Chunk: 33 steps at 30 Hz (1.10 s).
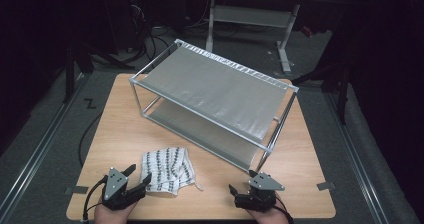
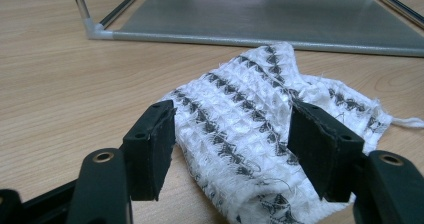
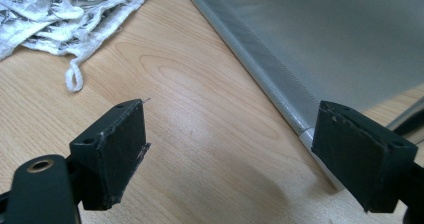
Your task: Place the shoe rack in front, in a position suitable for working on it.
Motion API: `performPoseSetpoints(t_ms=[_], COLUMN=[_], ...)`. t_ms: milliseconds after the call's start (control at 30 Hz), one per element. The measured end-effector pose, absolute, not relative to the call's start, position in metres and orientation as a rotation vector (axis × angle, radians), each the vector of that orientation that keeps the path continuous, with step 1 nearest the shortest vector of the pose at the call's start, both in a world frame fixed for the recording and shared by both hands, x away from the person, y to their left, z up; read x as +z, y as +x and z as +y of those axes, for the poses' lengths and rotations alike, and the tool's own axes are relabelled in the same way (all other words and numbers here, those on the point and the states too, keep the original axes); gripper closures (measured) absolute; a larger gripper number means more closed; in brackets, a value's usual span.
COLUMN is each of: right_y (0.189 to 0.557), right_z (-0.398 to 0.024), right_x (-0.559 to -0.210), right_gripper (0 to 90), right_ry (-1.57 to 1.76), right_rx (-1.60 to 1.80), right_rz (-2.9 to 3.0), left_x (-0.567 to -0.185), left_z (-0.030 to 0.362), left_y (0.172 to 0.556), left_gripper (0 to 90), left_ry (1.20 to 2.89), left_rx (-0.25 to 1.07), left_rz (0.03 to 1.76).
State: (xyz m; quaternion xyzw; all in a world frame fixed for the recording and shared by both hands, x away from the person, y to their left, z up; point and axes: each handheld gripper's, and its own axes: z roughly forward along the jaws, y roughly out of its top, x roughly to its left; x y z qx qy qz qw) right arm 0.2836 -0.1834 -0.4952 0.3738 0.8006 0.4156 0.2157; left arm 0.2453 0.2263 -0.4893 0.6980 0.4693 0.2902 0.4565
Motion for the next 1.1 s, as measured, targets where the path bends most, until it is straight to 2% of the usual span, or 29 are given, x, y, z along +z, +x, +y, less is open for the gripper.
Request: performPoseSetpoints(t_ms=[233,367,433,533,633,733,1100], right_y=[0.285,0.284,0.284,0.284,0.283,0.283,0.282], right_z=[-0.184,-0.184,-0.184,-0.184,-0.183,-0.182,-0.182], right_x=[-0.495,-0.495,-0.495,-0.495,-0.496,-0.495,-0.494], right_gripper=[13.7,13.7,13.7,13.8,13.9,13.9,14.0], right_ry=[1.056,1.049,1.046,1.037,1.026,1.007,1.005], right_rx=[1.145,1.152,1.151,1.15,1.153,1.151,1.151], right_rz=[2.235,2.232,2.233,2.234,2.237,2.231,2.23], left_x=[-0.489,-0.489,-0.488,-0.487,-0.486,-0.487,-0.498], left_z=[0.226,0.227,0.228,0.231,0.234,0.237,0.223], left_y=[0.246,0.246,0.246,0.245,0.246,0.246,0.253], left_gripper=[37.0,41.3,45.0,57.5,63.1,65.3,64.2], left_ry=[1.73,1.734,1.737,1.743,1.745,1.764,1.937], left_rx=[0.697,0.694,0.692,0.743,0.765,0.772,0.745], left_rz=[1.163,1.165,1.17,1.192,1.213,1.236,1.23])
